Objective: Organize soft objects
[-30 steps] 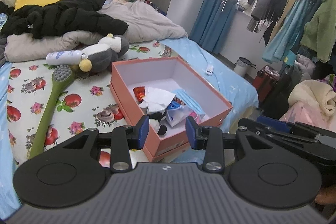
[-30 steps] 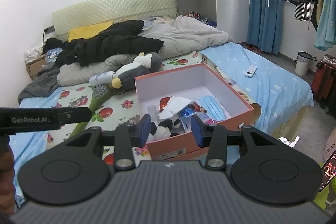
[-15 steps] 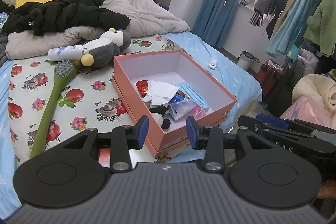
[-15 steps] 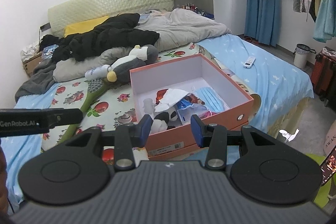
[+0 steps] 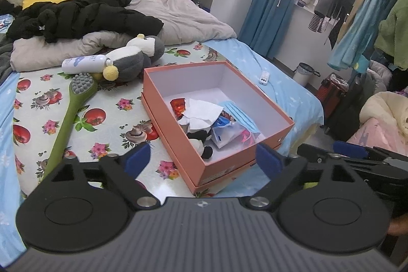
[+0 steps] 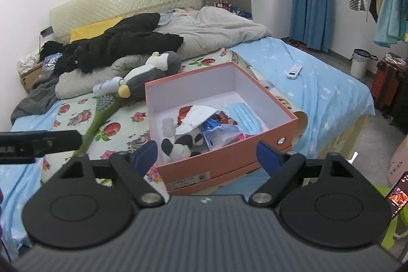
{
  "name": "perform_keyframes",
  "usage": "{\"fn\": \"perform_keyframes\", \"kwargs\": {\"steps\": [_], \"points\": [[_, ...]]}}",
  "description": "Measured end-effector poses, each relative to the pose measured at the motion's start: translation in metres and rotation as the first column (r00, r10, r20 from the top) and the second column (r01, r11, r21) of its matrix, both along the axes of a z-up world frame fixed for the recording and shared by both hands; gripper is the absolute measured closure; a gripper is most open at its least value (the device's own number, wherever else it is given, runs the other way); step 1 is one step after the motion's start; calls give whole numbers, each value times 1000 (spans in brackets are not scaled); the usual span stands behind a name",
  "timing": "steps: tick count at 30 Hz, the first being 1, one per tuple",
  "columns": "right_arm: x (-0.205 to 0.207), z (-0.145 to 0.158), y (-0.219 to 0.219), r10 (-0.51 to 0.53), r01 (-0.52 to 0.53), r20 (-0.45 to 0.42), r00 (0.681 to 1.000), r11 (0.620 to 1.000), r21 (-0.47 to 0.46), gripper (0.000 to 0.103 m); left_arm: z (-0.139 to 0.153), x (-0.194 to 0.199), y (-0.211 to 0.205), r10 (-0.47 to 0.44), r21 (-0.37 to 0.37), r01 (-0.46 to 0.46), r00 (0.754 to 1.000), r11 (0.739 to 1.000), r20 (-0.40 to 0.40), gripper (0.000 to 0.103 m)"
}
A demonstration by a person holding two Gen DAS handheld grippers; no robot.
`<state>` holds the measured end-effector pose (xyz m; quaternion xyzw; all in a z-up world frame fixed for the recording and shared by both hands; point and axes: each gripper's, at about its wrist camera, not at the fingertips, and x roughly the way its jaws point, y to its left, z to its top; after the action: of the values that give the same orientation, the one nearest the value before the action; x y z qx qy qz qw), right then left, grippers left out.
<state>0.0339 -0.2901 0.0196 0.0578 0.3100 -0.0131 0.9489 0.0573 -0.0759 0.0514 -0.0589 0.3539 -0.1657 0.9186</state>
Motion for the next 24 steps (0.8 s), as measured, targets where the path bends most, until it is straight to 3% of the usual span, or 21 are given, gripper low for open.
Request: {"fn": "perform_keyframes", "kwargs": {"steps": [24], "points": [[-3,2,4,8,-8,-7,1000,1000,14,17,2,1,-4,8,55,-8,1000,998,-1,2]]}}
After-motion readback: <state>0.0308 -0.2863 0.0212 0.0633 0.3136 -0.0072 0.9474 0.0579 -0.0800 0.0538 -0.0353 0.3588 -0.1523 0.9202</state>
